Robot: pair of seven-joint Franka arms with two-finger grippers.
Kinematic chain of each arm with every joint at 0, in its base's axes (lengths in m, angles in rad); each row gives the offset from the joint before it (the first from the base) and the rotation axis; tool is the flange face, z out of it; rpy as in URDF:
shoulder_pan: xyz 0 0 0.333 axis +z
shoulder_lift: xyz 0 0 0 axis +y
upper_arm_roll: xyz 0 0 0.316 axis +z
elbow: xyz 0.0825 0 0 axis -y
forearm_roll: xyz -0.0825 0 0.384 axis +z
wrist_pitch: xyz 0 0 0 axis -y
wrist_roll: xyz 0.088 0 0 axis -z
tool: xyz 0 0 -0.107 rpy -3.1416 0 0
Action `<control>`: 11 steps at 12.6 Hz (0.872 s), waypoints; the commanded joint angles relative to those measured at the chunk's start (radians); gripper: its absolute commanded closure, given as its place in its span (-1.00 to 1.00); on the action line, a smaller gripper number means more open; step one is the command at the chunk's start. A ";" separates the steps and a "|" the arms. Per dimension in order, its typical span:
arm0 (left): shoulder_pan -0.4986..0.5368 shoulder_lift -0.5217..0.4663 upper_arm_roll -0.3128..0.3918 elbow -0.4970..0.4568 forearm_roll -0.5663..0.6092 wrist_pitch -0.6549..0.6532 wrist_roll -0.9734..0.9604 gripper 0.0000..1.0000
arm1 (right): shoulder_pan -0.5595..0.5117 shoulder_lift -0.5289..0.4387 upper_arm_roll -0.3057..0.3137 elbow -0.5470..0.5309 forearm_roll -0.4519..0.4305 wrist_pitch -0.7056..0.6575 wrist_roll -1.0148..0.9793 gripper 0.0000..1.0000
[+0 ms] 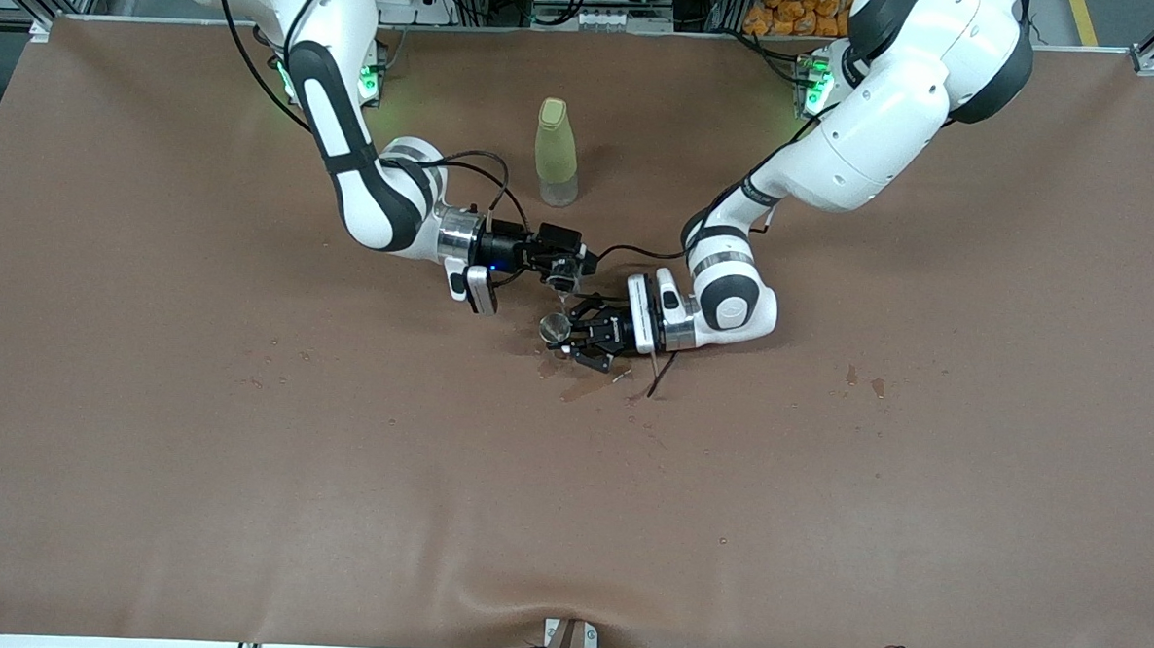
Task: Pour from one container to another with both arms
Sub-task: 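Tilt the beaker with the right gripper, pouring liquid into the jigger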
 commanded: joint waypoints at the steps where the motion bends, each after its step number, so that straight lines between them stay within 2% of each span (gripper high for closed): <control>1: 0.029 -0.047 -0.022 -0.081 -0.050 -0.005 0.168 1.00 | 0.006 -0.034 -0.005 -0.021 -0.019 0.003 0.035 1.00; 4: 0.031 -0.069 -0.022 -0.121 -0.045 -0.019 0.172 1.00 | 0.002 -0.032 -0.005 -0.018 -0.019 0.004 0.040 1.00; 11: 0.032 -0.073 -0.023 -0.132 -0.045 -0.021 0.175 1.00 | -0.001 -0.031 -0.005 -0.012 -0.019 0.003 0.130 1.00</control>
